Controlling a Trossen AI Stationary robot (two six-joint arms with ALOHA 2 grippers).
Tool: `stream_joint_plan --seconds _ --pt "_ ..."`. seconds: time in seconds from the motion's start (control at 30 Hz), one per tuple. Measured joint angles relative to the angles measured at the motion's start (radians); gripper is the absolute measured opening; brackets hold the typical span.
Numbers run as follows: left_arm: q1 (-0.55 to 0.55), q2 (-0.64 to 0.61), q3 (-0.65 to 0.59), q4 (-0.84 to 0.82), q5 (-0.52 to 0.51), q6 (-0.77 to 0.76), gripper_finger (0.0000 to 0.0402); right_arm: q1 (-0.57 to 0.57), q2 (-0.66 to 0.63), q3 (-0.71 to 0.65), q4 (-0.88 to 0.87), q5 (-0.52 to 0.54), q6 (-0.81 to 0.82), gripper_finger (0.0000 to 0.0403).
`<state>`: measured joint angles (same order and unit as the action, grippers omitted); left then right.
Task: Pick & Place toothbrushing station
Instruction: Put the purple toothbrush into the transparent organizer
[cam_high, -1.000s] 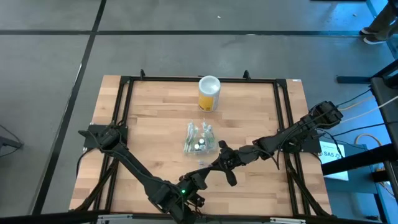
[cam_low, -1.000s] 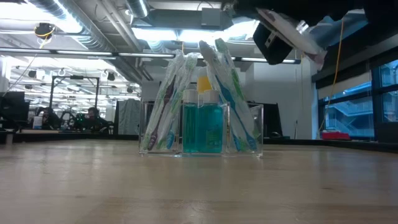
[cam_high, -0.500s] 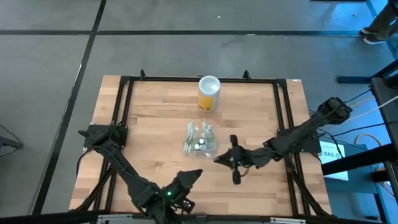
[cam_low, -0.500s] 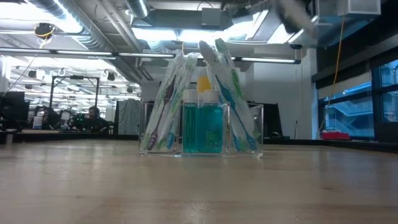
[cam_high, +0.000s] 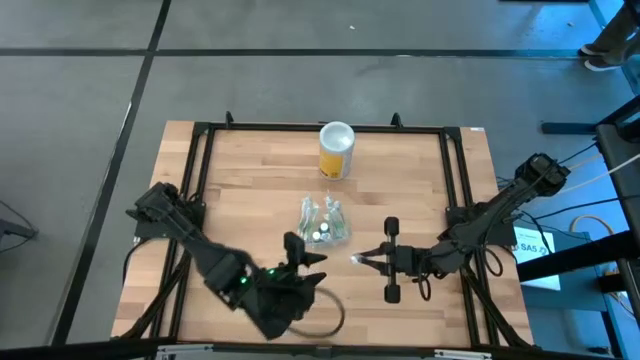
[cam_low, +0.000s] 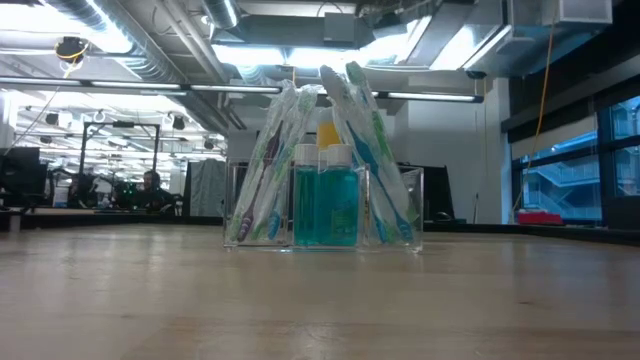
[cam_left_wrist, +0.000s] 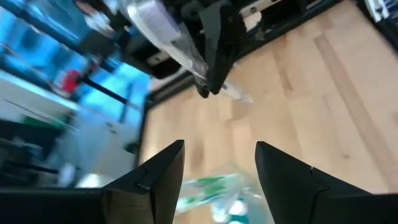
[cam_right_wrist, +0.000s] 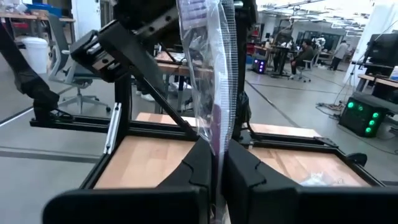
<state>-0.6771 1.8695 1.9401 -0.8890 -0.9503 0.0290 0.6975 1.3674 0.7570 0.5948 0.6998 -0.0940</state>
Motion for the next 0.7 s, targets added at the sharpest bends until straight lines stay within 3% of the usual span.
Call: stream_joint_plan --seconds 0.23,0.4,0.57,0.7 --pt "0.085 0.0 -0.002 0.091 0.117 -0.153 0.0193 0.0 0.0 0.0 -0.003 -0.001 0.0 0.0018" --pt "0.09 0.0 -0.002 0.171 0.105 -0.124 0.0193 0.0 0.0 0.0 -0.003 -0.009 -0.001 0.0018" --pt "0.103 0.001 -0.002 0.234 0.222 -0.114 0.0193 0.0 0.0 0.0 -0.004 -0.015 -0.019 0.0018" --pt "0.121 0.003 -0.002 0.305 0.244 -0.097 0.0193 0.0 0.0 0.0 -0.004 -0.035 -0.02 0.0018"
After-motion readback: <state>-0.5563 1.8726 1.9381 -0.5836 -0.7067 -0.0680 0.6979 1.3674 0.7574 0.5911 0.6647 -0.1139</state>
